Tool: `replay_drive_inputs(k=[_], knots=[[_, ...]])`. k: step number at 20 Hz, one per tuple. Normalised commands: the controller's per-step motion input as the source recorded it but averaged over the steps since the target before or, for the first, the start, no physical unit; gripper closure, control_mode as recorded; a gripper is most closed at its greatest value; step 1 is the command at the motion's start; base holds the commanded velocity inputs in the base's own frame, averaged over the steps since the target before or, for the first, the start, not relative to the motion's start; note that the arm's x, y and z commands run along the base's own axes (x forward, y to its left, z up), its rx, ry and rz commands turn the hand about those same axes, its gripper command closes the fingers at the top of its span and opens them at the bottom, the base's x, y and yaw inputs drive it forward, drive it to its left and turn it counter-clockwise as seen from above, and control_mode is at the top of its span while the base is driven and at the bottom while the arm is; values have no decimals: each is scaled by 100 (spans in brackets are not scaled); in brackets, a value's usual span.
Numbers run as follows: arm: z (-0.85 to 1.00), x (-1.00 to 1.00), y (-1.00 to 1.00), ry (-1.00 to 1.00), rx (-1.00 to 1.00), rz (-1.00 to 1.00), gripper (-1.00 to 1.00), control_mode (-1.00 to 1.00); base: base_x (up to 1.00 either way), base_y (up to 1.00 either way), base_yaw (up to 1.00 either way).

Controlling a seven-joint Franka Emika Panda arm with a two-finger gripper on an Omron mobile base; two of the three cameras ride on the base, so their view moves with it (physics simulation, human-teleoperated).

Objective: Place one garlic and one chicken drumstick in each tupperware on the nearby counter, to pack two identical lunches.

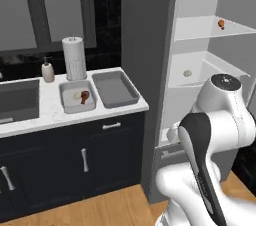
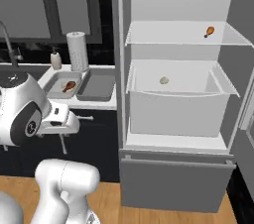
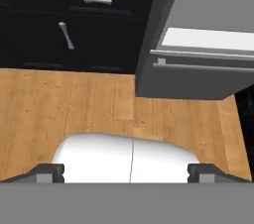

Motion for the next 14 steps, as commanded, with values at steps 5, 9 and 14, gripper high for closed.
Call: replay_drive_inputs(k=[5, 9, 14], knots=[[0, 0, 0, 0, 0, 0, -100, 100, 41, -68, -6], [0, 0, 0, 0, 0, 0, -100, 100, 47, -54, -1], [0, 0, 0, 0, 0, 0, -100, 100, 46, -45, 0]])
